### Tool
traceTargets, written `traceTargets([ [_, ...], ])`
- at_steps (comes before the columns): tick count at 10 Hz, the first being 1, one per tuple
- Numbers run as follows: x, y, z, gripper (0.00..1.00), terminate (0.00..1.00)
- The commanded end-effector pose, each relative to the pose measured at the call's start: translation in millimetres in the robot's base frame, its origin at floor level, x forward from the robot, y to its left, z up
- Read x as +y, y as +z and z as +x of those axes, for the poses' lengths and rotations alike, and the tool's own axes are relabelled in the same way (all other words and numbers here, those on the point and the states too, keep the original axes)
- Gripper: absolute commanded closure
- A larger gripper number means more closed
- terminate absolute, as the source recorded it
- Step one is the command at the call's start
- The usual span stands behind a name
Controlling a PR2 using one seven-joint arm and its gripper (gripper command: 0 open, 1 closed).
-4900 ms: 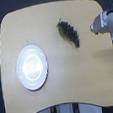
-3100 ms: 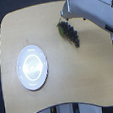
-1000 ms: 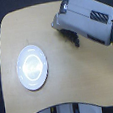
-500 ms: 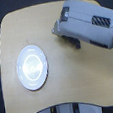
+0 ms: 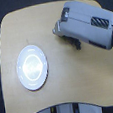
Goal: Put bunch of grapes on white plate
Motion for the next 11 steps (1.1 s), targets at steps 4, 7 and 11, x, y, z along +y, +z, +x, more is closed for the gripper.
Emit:
traceTargets([
  [4,4.0,-6.6,18.3,1.00,0.00],
  [7,2.1,-5.8,25.0,1.00,0.00],
  [11,6.0,-1.5,23.0,1.00,0.00],
])
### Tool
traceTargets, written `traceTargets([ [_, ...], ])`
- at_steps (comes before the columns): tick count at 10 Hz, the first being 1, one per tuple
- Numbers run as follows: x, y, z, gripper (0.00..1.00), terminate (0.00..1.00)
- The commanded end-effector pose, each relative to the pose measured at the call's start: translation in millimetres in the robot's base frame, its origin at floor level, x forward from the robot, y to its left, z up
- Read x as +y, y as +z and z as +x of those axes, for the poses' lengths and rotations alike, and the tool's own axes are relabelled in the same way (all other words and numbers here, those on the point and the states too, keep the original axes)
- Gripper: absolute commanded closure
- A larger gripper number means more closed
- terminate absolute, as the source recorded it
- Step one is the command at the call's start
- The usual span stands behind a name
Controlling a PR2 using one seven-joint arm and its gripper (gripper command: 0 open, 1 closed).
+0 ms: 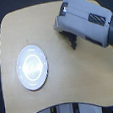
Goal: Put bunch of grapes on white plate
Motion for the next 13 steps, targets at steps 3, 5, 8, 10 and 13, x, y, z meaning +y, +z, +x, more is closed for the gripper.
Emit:
traceTargets([
  [3,-2.8,6.6,2.4,1.00,0.00],
  [5,-3.9,7.1,1.7,1.00,0.00],
  [8,-4.8,9.2,2.6,1.00,0.00],
  [10,-3.7,15.1,2.9,1.00,0.00],
  [13,1.4,48.7,6.5,1.00,0.00],
])
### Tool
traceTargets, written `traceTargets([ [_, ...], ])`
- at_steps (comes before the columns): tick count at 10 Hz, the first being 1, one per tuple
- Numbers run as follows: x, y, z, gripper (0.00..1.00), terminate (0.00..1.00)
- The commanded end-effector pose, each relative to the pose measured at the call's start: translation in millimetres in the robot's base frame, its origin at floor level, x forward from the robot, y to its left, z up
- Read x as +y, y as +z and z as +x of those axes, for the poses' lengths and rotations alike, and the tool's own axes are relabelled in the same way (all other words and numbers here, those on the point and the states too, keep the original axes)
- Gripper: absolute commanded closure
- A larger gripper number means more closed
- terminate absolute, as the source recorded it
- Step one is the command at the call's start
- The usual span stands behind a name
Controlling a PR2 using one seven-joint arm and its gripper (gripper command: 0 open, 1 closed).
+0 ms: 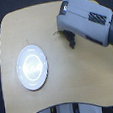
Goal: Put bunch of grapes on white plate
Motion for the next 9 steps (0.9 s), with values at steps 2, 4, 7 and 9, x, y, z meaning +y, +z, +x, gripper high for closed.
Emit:
traceTargets([
  [2,13.9,78.3,4.5,1.00,0.00],
  [4,26.9,116.1,-1.6,1.00,0.00],
  [7,61.5,133.4,-36.0,1.00,0.00],
  [9,95.1,129.5,-64.9,1.00,0.00],
])
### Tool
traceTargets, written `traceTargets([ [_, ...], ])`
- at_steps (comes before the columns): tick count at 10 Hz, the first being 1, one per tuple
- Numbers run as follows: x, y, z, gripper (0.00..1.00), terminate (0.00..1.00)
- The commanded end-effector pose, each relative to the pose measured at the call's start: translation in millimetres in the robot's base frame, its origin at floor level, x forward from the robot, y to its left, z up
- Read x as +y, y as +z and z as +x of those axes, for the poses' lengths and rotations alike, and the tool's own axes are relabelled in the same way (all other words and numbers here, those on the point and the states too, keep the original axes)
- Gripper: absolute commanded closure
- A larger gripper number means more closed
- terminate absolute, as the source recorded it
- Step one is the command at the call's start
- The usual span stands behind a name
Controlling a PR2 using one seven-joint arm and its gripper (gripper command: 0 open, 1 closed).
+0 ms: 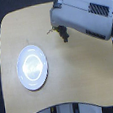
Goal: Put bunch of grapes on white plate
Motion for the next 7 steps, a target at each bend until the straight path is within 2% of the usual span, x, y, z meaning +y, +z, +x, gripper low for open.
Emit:
traceTargets([
  [1,80.1,19.9,-64.3,1.00,0.00],
  [3,122.8,13.6,-96.0,1.00,0.00],
  [7,198.4,-8.2,-128.2,1.00,0.00],
])
